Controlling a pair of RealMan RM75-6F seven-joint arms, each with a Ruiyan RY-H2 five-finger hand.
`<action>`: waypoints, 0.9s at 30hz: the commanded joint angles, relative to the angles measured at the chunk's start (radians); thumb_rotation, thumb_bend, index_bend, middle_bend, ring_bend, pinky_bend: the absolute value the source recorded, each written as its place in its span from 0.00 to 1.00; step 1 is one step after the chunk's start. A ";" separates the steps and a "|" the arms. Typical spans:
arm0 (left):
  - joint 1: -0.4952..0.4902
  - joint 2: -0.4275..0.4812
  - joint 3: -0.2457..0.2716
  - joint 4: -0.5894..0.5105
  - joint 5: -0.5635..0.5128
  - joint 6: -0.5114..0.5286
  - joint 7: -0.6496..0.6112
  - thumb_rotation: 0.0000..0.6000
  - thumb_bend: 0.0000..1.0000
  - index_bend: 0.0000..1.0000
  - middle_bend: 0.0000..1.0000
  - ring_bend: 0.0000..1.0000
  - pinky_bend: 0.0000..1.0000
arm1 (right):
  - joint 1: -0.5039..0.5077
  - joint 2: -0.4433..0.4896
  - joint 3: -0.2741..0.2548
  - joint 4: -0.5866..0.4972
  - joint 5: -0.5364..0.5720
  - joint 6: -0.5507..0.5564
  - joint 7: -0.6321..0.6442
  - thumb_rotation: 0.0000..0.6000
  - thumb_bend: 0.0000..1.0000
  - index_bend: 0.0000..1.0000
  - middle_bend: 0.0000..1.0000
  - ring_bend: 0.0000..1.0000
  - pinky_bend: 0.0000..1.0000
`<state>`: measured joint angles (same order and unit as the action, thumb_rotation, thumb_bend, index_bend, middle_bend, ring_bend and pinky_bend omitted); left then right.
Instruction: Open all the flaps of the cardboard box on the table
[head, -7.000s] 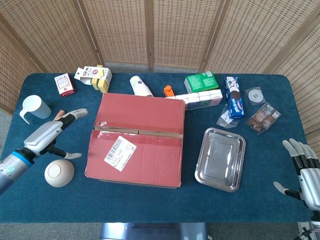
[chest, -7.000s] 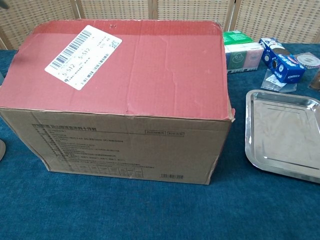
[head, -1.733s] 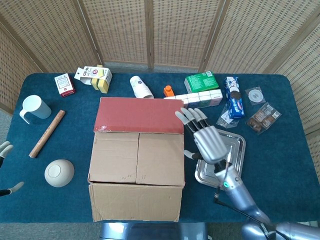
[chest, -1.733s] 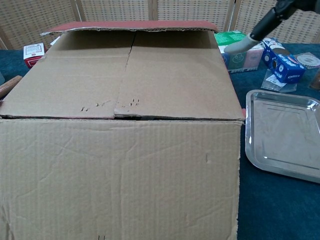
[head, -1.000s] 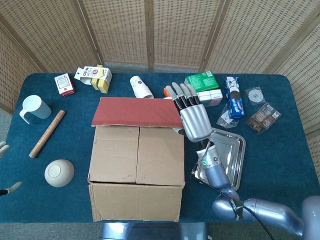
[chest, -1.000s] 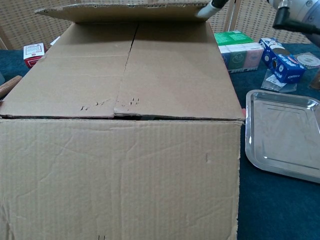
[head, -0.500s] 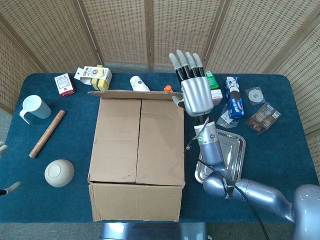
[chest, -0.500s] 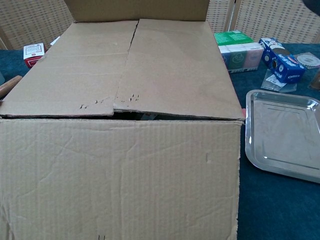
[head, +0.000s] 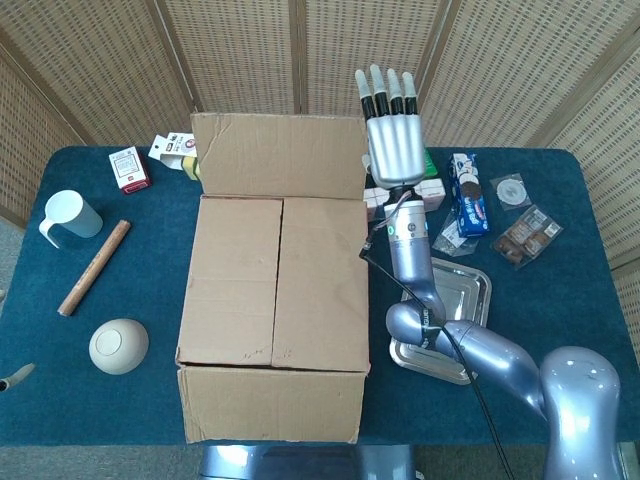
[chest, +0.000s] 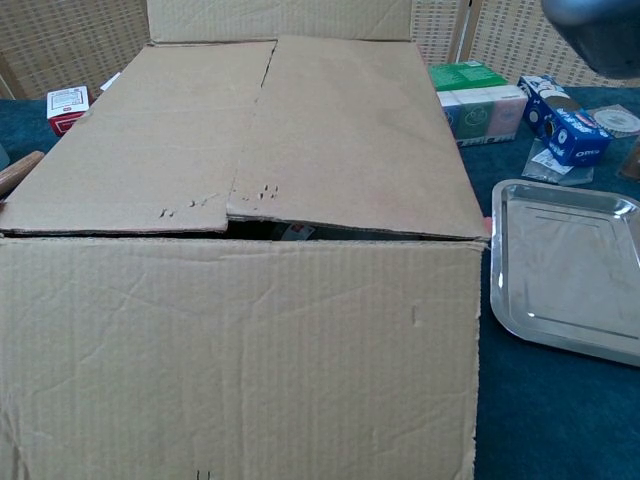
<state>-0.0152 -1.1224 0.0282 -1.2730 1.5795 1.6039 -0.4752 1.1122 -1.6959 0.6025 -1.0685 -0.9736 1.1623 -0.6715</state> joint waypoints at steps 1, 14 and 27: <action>-0.002 -0.001 0.000 0.000 0.001 -0.005 -0.001 1.00 0.00 0.00 0.00 0.00 0.07 | -0.010 0.008 -0.021 -0.001 -0.007 0.003 0.010 1.00 0.00 0.00 0.00 0.00 0.01; -0.038 0.023 -0.007 -0.021 0.037 -0.024 -0.001 1.00 0.00 0.00 0.00 0.00 0.07 | -0.121 0.133 -0.071 -0.174 -0.008 0.034 0.086 1.00 0.00 0.00 0.00 0.00 0.01; -0.229 0.129 -0.063 -0.130 0.134 -0.135 0.032 1.00 0.00 0.00 0.00 0.00 0.07 | -0.414 0.429 -0.224 -0.484 -0.205 0.128 0.381 1.00 0.00 0.00 0.00 0.00 0.01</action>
<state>-0.2156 -1.0079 -0.0215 -1.3837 1.7007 1.4953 -0.4502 0.7492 -1.3119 0.4149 -1.5066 -1.1349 1.2633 -0.3388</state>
